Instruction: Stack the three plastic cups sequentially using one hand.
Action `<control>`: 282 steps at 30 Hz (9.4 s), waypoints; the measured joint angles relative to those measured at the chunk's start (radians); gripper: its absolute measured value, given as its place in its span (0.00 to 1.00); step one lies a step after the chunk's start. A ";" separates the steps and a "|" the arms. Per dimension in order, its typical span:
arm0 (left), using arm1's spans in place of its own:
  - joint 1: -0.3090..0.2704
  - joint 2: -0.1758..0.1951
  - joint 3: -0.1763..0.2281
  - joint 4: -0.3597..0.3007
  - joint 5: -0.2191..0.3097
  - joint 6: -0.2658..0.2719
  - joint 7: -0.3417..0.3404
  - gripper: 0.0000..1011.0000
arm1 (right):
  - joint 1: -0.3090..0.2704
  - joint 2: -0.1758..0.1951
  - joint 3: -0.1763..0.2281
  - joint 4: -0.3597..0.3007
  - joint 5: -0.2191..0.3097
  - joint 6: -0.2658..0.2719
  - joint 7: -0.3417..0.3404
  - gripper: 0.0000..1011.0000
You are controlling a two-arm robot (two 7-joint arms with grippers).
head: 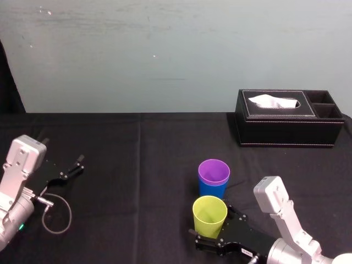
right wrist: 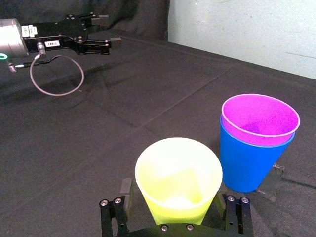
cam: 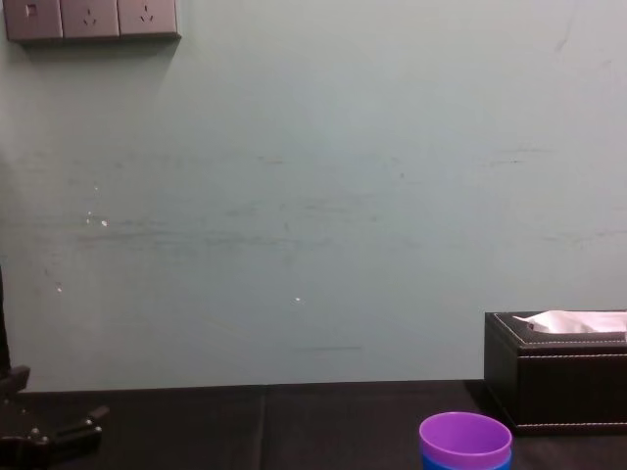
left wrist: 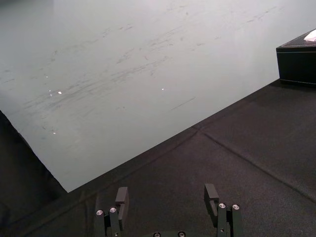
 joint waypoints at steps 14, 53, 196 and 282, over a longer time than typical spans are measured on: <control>0.000 0.000 0.000 0.000 0.000 0.000 0.000 0.99 | 0.006 -0.017 -0.002 0.010 -0.011 0.001 -0.011 0.99; 0.000 0.000 0.000 0.000 0.000 0.000 0.000 0.99 | 0.042 0.035 0.006 -0.115 0.083 0.115 0.065 0.72; 0.000 0.000 0.000 0.000 0.000 0.000 0.000 0.99 | 0.133 -0.013 0.121 0.058 0.088 0.018 -0.329 0.99; 0.000 0.000 0.000 0.000 0.000 0.000 0.000 0.99 | 0.111 -0.027 0.117 0.079 0.032 0.052 -0.347 0.99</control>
